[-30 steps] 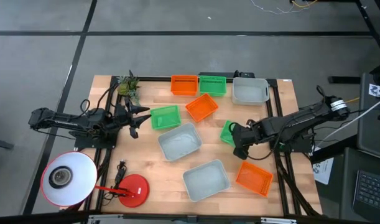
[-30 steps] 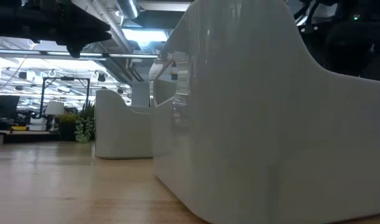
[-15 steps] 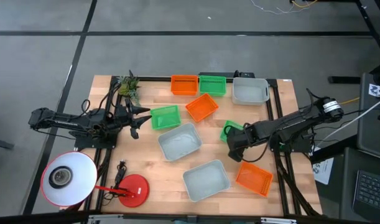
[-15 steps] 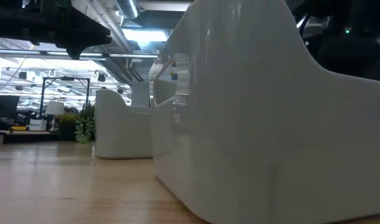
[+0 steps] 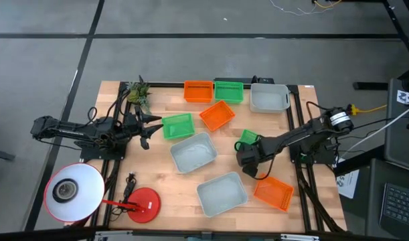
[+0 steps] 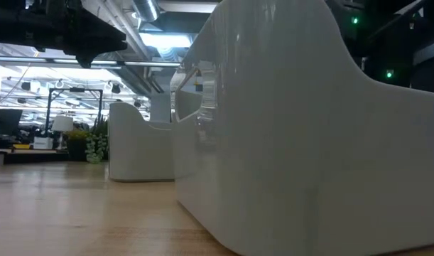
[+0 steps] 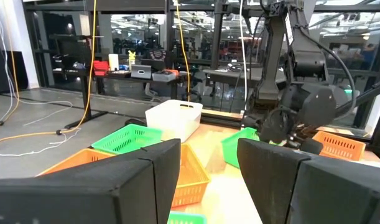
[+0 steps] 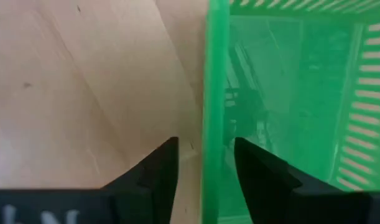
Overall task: Stack baskets by color
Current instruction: Stack the bottom right green bin on the top green bin
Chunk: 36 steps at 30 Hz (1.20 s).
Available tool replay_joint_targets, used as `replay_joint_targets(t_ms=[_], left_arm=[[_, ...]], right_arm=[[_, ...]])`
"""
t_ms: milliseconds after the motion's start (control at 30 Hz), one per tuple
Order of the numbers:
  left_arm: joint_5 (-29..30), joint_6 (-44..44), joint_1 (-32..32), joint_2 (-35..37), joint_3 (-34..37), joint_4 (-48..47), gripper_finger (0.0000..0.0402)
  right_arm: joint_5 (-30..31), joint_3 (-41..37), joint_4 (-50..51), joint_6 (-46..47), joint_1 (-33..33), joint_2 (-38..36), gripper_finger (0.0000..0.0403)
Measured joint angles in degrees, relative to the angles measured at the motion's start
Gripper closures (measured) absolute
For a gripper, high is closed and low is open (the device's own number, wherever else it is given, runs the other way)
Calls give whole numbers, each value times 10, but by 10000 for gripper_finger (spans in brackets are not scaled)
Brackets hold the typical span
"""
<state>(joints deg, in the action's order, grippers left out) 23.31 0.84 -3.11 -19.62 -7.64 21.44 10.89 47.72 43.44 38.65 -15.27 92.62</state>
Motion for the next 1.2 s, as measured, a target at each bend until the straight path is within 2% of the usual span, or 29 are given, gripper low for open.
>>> replay_joint_targets(t_ms=[67, 167, 200, 467, 600, 700, 767, 867, 1000, 1100, 1200], left_arm=[[0, 0, 0, 0, 0, 0, 249], [0, 0, 0, 0, 0, 0, 249], [0, 0, 0, 0, 0, 0, 249], [0, 0, 0, 0, 0, 0, 249], [0, 0, 0, 0, 0, -1, 249], [0, 0, 0, 0, 0, -3, 249], [0, 0, 0, 0, 0, -4, 249], [0, 0, 0, 0, 0, -4, 249], [0, 0, 0, 0, 0, -4, 249], [0, 0, 0, 0, 0, -4, 249], [0, 0, 0, 0, 0, -5, 249]], right_arm=[[0, 0, -7, -2, 0, 3, 287], [23, 0, -7, -10, -1, -1, 369], [33, 0, -7, -19, -4, -6, 386], [77, 80, 77, -91, -9, -58, 401], [186, 139, 129, -190, 2, -84, 401], [280, 166, 114, -291, 36, -97, 401], [300, 181, 85, -371, 73, -99, 402], [252, 190, 21, -496, 148, -99, 402], [133, 187, -87, -630, 271, -99, 402], [26, 186, -142, -680, 368, -95, 403], [-79, 186, -189, -689, 451, -81, 403]])
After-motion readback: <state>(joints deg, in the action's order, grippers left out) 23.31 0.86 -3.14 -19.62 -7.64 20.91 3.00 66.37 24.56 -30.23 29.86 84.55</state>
